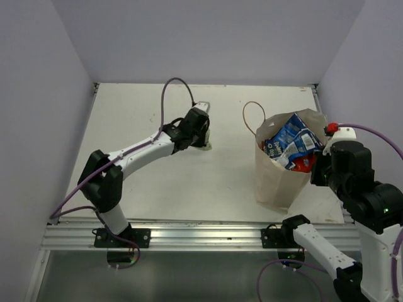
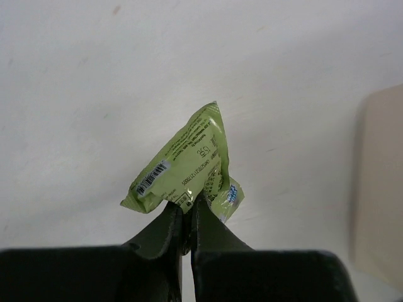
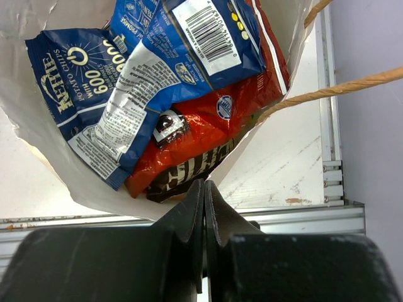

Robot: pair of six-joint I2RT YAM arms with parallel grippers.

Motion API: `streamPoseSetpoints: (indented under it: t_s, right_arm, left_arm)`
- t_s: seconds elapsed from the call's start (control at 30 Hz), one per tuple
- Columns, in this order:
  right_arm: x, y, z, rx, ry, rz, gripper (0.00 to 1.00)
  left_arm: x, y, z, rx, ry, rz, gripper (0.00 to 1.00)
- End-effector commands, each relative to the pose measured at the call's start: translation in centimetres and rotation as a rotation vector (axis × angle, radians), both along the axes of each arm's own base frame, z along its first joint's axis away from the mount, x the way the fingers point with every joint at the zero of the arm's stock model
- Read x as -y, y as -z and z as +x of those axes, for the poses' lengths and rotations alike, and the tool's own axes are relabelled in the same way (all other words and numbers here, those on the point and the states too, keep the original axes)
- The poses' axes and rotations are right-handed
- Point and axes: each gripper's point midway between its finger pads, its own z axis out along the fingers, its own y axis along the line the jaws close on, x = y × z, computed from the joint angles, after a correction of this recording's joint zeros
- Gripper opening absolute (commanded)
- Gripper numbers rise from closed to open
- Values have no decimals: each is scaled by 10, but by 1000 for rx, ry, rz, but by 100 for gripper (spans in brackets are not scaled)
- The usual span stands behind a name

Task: Place the snacks into the paper bag

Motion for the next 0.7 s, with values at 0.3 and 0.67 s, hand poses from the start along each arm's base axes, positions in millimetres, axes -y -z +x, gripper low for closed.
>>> streamPoseSetpoints:
  t_s: [0.3,0.67]
  right_arm:
    - [3,-16,-1,45,-5,-7,0]
    - [6,-17,-5,51,4,-11,0]
  left_arm:
    - [189,-321,-83,551,704,-724,0]
    - [285,-196,-138,302,900,-487,0]
